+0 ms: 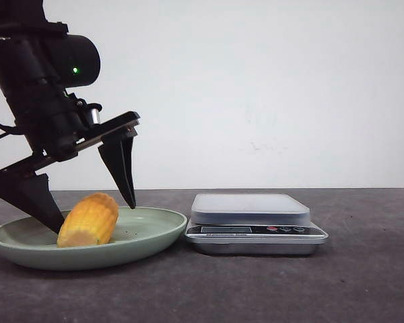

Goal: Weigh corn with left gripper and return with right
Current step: 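Lower the left gripper onto the yellow corn cob on the plate, then close the left gripper on the corn and lift it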

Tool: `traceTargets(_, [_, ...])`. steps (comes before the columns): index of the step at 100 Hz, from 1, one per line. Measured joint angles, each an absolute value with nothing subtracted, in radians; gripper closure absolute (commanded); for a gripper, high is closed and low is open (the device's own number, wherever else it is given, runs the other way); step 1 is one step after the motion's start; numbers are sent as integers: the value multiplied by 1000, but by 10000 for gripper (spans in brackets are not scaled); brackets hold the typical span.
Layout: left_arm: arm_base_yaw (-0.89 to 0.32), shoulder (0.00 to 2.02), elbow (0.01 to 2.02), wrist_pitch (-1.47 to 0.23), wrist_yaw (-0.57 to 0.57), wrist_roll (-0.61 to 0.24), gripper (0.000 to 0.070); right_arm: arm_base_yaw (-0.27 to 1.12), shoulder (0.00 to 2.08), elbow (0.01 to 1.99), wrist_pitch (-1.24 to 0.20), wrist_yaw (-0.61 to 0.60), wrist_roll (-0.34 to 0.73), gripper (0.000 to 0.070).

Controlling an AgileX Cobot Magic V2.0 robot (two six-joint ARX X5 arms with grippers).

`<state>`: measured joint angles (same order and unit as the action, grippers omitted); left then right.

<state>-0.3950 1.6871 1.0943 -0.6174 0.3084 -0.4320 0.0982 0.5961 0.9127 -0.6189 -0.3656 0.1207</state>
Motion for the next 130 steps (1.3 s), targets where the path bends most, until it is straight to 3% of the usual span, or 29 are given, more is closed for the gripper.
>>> traceTargets(7, [-395,1694,1094,-617,309,-442,166,98,596,913,-619,-366,115,125])
traceTargets(11, [-395,1698,1094,-617,308,-445,218,98,596,913,-619,-366,112,125])
traceTargets(16, [-395,1701,1094,-617,309,-447,338,98,596,913,-619,-366,110,126])
traceTargets(28, [-395,1701,1094,-616,312,-447,700,98,596,913,-620,-366,108,126])
traceTargets(53, [-398,1701,1097,-618,318,-440,690,99,596,912,-641,-366,108,129])
traceTargets(69, [-420,1697,1128,-628,351,-437,690,99,596,912,-661,-366,108,168])
traceTargets(105, [-537,1667,1550,-545,377,-444,690,99,596,912,-702,-366,107,168])
traceTargets(130, [-587,1661,1689,-405,353,-464,689,113,596,912,-719,-366,107,168])
